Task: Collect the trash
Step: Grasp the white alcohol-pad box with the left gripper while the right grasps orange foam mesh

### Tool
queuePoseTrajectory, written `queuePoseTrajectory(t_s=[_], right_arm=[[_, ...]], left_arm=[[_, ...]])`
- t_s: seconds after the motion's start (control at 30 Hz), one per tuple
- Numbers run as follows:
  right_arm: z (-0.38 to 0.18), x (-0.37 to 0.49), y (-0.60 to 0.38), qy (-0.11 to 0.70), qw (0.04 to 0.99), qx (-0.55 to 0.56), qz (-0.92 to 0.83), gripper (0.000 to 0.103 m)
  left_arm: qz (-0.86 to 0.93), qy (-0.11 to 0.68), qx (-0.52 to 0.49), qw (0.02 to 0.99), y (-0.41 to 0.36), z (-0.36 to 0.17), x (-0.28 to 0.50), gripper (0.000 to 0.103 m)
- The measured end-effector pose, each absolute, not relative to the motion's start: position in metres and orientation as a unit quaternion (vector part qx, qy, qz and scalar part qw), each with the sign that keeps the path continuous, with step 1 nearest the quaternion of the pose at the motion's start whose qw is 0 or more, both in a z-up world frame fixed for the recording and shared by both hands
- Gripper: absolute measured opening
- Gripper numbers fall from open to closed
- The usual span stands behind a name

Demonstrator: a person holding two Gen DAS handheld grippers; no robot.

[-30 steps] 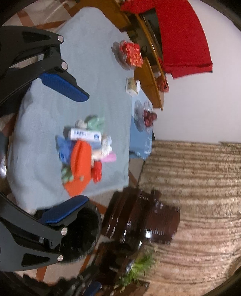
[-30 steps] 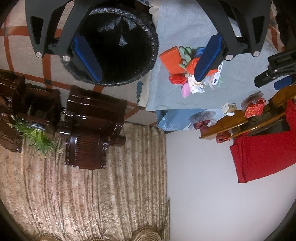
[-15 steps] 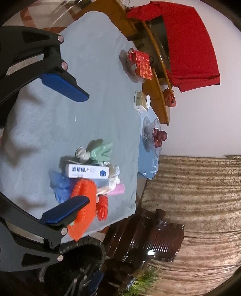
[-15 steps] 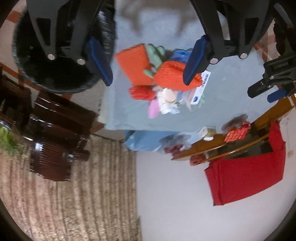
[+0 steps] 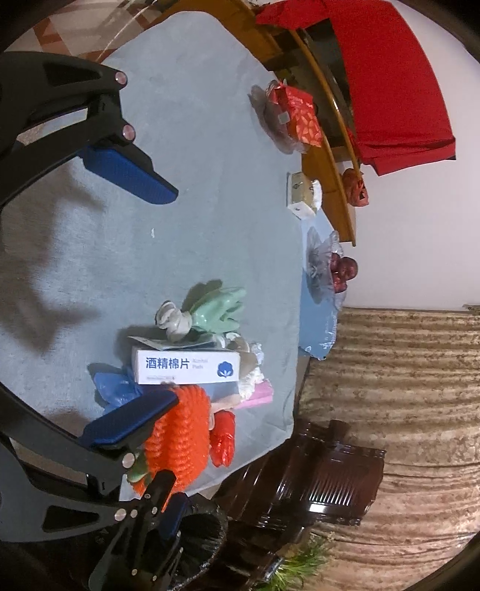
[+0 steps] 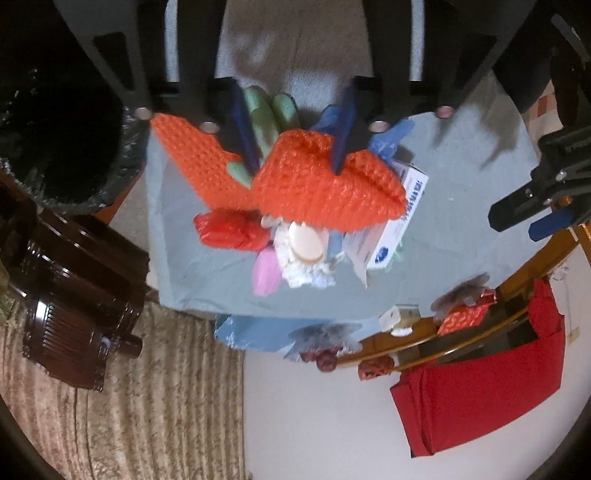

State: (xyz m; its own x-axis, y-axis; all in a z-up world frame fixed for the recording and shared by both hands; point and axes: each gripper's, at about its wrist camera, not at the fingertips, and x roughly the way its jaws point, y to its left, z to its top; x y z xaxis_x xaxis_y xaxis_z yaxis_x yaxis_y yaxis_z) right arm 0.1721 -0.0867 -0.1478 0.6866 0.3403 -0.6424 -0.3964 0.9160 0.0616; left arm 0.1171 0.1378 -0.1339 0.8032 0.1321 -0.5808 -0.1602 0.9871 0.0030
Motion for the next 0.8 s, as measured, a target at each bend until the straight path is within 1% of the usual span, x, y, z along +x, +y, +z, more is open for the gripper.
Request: queuePoseTrajectory(t_s=[0.1,0.2,0.33,0.37,0.43,0.5,0.63,0.67,0.7,0.73,0.8], right_arm=[[-0.151,0.176,-0.088,0.347,0.913,-0.033,0.215,0.017],[-0.146,0.175,-0.093,0.334,0.916,-0.033,0.220,0.015],[-0.135,0.178,-0.105,0.321,0.925,-0.028,0.203,0.014],[-0.134,0.180,-0.108,0.320,0.926,-0.025,0.200,0.014],[-0.133,0.183,-0.112,0.318,0.928,-0.023,0.194,0.014],[-0.135,0.186,-0.115,0.321,0.927,-0.023,0.192,0.014],[-0.140,0.192,-0.120,0.328,0.925,-0.020,0.190,0.014],[-0.141,0.192,-0.121,0.328,0.925,-0.019,0.189,0.014],[-0.140,0.192,-0.122,0.327,0.926,-0.018,0.189,0.014],[-0.140,0.192,-0.124,0.327,0.926,-0.017,0.189,0.014],[-0.138,0.193,-0.123,0.323,0.927,-0.021,0.190,0.014]], left_arm=[[0.071,0.312,-0.024,0.947,0.136,-0.140,0.124,0.091],[0.057,0.322,-0.033,0.945,0.132,-0.147,0.133,0.084],[0.038,0.327,-0.038,0.943,0.122,-0.154,0.142,0.084],[0.033,0.328,-0.035,0.943,0.118,-0.156,0.145,0.081],[0.025,0.334,-0.029,0.942,0.112,-0.161,0.153,0.074],[0.015,0.342,-0.031,0.939,0.108,-0.167,0.163,0.065],[0.007,0.351,-0.034,0.936,0.103,-0.175,0.181,0.055],[0.004,0.355,-0.033,0.934,0.101,-0.178,0.185,0.048],[0.000,0.358,-0.034,0.933,0.100,-0.180,0.189,0.038],[-0.004,0.362,-0.036,0.932,0.099,-0.182,0.190,0.033],[-0.006,0.365,-0.040,0.930,0.100,-0.184,0.192,0.031]])
